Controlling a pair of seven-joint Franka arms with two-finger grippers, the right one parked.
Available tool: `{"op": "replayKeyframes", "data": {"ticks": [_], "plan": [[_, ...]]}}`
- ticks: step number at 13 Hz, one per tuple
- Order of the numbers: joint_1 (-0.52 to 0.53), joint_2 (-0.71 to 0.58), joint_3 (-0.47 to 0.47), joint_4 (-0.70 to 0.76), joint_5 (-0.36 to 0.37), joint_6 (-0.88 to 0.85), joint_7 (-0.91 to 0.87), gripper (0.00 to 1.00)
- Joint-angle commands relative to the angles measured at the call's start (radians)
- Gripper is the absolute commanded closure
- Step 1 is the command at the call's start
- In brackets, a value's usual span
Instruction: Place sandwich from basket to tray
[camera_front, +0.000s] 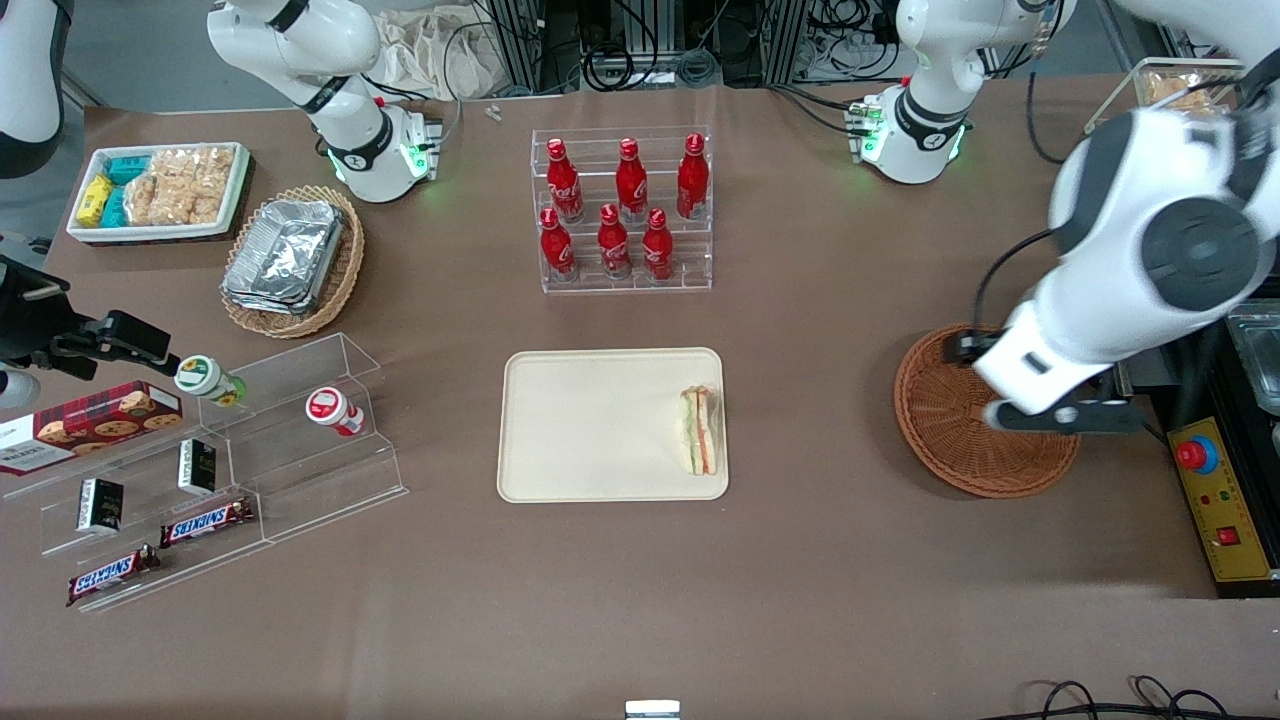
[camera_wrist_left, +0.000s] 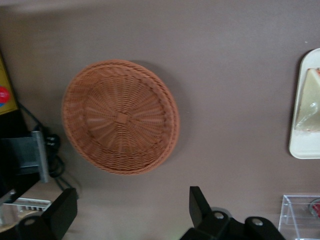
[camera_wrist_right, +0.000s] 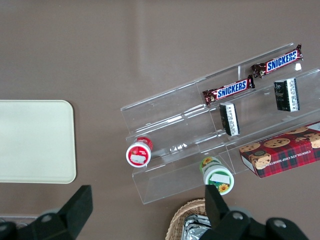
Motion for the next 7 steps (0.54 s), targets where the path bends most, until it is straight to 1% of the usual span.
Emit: {"op": "replayKeyframes", "data": {"ticks": [1,3,7], "plan": [[0.038,-0.039,-0.007,-0.021,0.026,-0.016,0.030,0.01],[0.069,-0.036,-0.009,-0.011,0.022,-0.016,0.015,0.00],[0.078,-0.037,0.009,0.021,0.011,-0.044,0.012,0.00]]}}
